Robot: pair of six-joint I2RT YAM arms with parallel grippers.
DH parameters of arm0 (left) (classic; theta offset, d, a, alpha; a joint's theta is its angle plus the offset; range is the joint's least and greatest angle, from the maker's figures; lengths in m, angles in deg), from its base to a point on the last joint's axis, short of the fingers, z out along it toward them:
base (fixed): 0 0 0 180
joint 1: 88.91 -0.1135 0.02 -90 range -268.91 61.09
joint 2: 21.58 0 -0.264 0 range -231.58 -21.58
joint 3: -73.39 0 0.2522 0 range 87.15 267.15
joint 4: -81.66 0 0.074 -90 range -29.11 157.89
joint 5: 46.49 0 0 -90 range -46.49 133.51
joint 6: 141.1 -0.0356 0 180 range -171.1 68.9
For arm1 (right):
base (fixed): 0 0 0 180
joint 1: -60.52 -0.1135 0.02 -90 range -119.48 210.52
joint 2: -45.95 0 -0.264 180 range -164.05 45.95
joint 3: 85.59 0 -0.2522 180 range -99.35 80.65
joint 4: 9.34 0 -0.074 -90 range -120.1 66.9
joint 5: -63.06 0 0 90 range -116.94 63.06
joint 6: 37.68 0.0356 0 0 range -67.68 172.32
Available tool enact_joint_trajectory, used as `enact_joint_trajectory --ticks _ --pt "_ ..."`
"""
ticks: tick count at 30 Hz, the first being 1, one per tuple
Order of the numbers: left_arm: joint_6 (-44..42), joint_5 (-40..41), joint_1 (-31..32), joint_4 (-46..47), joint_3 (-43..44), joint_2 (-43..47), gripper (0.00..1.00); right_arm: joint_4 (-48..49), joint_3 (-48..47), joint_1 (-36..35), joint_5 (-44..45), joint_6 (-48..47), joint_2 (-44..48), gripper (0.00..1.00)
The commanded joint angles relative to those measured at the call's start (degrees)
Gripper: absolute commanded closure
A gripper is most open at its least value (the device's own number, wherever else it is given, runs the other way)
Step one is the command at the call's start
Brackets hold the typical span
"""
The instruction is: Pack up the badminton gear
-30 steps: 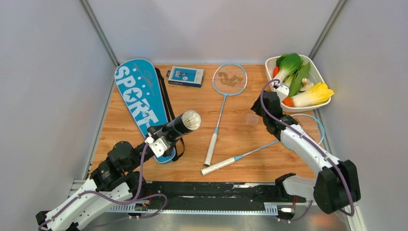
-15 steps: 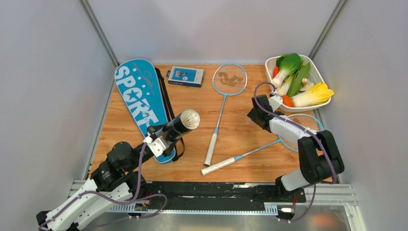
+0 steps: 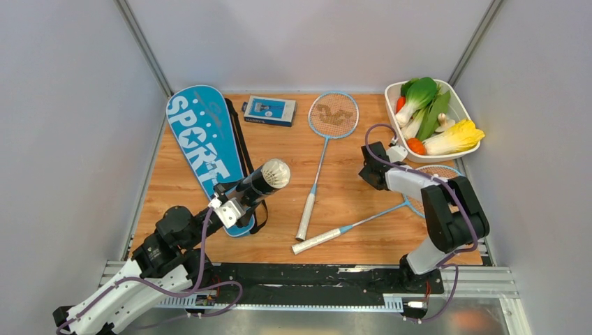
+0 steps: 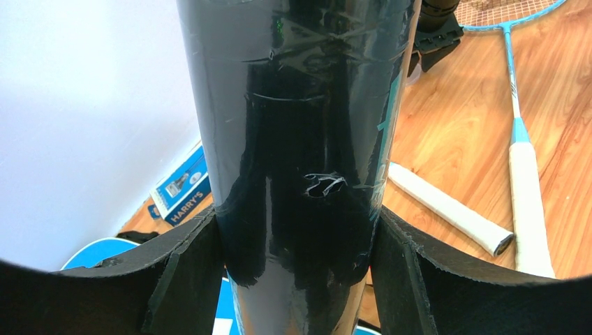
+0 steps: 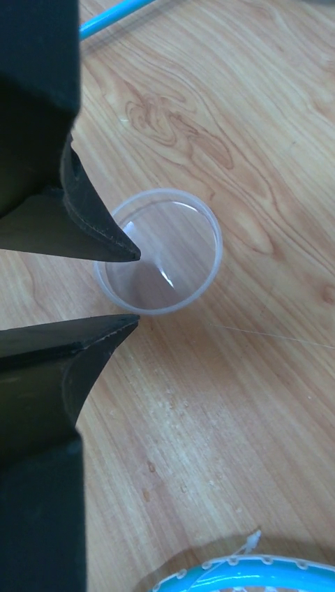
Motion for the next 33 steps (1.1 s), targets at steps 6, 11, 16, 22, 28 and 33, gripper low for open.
enact_joint_trajectory --ticks 6,11,16,22,28,33 --pt "1.13 -0.56 0.14 4.48 0.72 0.38 0.41 -2.87 -2.01 0.54 1.37 -1.79 -4.45 0.79" --pt "0.96 -0.56 0.13 4.25 1.12 0.11 0.41 -3.03 -2.36 0.56 1.73 -3.20 -2.78 1.00" --pt "0.87 -0.41 0.12 4.13 1.26 -0.07 0.41 -2.54 -3.45 0.51 1.89 -7.06 2.72 1.00" --pt "0.18 0.68 0.10 3.16 1.61 -1.08 0.41 1.35 -3.24 0.50 -2.71 -14.49 13.99 1.00" --pt "-0.43 1.11 0.13 1.64 1.60 -2.54 0.41 4.37 -4.45 0.54 -17.57 -23.26 25.79 1.00" --pt "-0.65 1.54 0.15 0.69 1.90 -4.42 0.41 6.35 -6.25 0.46 -36.09 -27.27 33.44 1.00"
